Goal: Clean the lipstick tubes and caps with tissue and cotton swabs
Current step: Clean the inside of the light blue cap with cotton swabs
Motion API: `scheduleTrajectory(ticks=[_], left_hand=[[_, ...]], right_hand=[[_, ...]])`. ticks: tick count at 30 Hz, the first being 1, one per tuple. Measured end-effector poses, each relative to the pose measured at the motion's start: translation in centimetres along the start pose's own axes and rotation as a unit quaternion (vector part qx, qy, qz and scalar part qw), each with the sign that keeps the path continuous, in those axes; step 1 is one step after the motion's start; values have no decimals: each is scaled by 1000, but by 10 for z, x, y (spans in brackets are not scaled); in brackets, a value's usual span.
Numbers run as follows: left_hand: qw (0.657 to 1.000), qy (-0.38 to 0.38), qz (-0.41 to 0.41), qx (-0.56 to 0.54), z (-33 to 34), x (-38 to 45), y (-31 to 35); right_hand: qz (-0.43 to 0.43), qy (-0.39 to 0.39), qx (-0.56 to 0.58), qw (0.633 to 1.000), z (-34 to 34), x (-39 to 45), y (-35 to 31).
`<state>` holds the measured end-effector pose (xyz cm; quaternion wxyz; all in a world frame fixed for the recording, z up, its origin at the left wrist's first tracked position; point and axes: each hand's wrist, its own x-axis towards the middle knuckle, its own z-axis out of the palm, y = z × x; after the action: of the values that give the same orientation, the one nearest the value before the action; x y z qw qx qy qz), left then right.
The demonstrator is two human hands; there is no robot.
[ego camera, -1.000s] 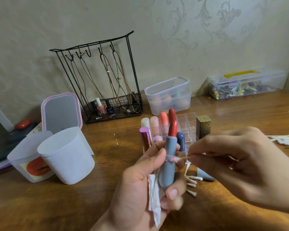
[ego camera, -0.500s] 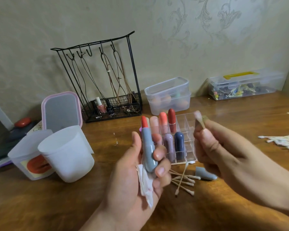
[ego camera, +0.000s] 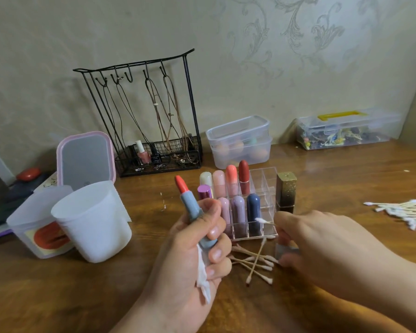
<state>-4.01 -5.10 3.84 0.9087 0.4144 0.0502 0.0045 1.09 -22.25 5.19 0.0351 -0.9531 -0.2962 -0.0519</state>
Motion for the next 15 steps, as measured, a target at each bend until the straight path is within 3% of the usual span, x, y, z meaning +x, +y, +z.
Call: scheduleTrajectory(ticks=[2,5,7,9,11,15], left_hand=[[1000,13,0,4,1,1,1],[999,12,13,45,3,-2,0],[994,9,30,101,4,-3,-3],[988,-25,36,147,5,-4,-6],[987,-87,11,137,5,-6,-6],[981,-175,-24,77,1,-10,-6]], right_hand=[[18,21,23,999,-1,1,4],[31,156,212,964,-10,-3,10],[-8,221,406,887,-21,-7,2],[-72,232,527,814,-23,-12,-8],[-101,264,533,797,-17,-13,-15],[-120,303,494,806,-3,-10,-17]])
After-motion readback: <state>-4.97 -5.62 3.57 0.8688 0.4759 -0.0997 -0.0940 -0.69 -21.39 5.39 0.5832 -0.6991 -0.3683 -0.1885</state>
